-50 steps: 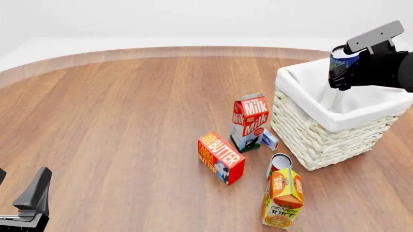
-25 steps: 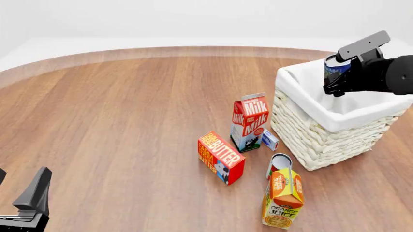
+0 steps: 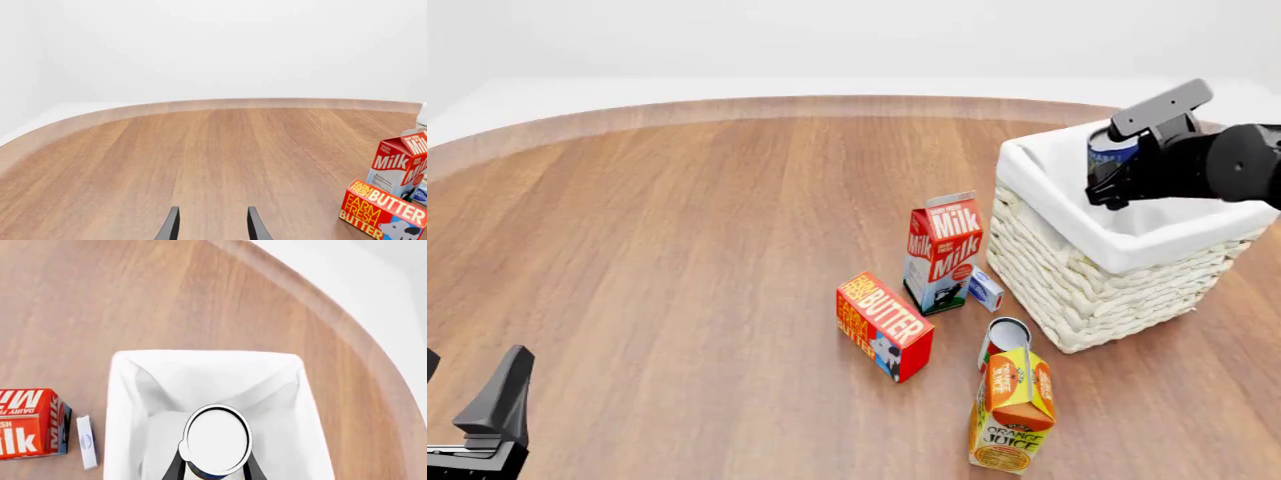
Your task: Pick up the alphabet soup, and put it in the basket.
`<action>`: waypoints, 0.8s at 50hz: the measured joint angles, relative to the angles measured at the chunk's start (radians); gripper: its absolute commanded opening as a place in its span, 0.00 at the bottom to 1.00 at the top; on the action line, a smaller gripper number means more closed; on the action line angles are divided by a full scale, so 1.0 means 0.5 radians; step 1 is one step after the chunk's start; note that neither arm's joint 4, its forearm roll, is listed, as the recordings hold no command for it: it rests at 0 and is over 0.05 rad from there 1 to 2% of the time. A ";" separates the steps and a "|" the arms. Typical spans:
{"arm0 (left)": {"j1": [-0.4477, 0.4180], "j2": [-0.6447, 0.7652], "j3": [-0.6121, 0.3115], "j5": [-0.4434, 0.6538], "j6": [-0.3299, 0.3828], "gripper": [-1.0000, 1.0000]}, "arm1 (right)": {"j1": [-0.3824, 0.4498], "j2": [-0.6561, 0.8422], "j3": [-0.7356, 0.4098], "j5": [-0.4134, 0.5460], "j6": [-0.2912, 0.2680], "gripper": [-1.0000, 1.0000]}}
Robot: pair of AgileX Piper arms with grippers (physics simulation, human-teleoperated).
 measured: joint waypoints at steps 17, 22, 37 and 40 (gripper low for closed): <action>0.000 0.000 0.000 0.000 0.000 1.00 | -0.031 0.066 0.023 -0.027 -0.036 0.00; 0.000 0.000 0.000 0.000 0.000 1.00 | -0.033 0.080 0.026 -0.030 -0.041 0.00; 0.000 0.000 0.000 0.000 0.000 1.00 | -0.041 0.115 0.026 -0.033 -0.062 0.00; 0.000 0.000 0.000 0.000 0.000 1.00 | -0.049 0.121 0.030 -0.037 -0.070 0.00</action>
